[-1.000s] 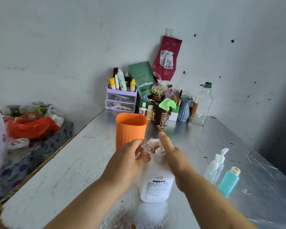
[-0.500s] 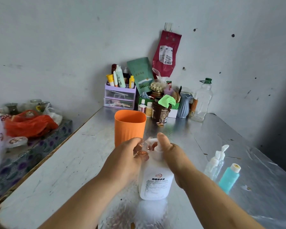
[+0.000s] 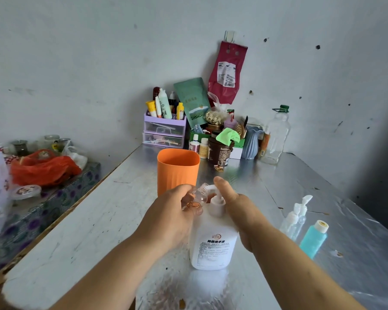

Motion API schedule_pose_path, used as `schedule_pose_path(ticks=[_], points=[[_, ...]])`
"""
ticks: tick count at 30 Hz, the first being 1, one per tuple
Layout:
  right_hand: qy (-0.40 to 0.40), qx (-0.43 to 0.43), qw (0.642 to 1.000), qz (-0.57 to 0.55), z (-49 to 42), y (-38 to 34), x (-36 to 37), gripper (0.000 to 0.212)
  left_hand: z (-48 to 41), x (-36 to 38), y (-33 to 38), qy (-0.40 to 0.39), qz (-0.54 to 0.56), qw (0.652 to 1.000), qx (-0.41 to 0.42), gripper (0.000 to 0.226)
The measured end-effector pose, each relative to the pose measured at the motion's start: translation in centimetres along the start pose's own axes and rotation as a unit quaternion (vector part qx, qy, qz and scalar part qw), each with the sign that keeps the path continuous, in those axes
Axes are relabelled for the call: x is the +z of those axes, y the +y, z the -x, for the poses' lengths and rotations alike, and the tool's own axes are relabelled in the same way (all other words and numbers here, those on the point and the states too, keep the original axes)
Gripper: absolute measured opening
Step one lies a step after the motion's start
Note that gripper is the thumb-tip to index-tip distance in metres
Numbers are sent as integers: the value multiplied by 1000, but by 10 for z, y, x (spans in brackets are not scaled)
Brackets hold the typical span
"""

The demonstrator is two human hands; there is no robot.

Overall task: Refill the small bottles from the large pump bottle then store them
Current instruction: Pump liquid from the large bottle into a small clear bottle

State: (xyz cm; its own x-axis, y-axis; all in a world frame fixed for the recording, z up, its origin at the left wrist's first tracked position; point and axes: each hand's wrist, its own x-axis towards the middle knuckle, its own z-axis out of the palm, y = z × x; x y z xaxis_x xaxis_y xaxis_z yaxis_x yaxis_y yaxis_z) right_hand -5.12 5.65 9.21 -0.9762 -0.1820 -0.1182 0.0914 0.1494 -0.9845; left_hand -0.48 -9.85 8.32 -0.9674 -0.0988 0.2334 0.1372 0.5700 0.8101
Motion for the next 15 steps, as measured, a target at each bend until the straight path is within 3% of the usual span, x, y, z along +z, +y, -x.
schedule_pose_path(ticks=[4, 9, 15], points=[[14, -24, 999, 25, -2, 2, 0, 46, -1, 3, -2, -2, -2, 1000, 3, 26], [-2, -25, 999, 48, -1, 0, 2, 50, -2, 1, -4, -12, -12, 1000, 1, 28], [30, -23, 999, 19, 3, 2, 5, 53, 2, 1, 3, -15, 1, 1000, -2, 25]])
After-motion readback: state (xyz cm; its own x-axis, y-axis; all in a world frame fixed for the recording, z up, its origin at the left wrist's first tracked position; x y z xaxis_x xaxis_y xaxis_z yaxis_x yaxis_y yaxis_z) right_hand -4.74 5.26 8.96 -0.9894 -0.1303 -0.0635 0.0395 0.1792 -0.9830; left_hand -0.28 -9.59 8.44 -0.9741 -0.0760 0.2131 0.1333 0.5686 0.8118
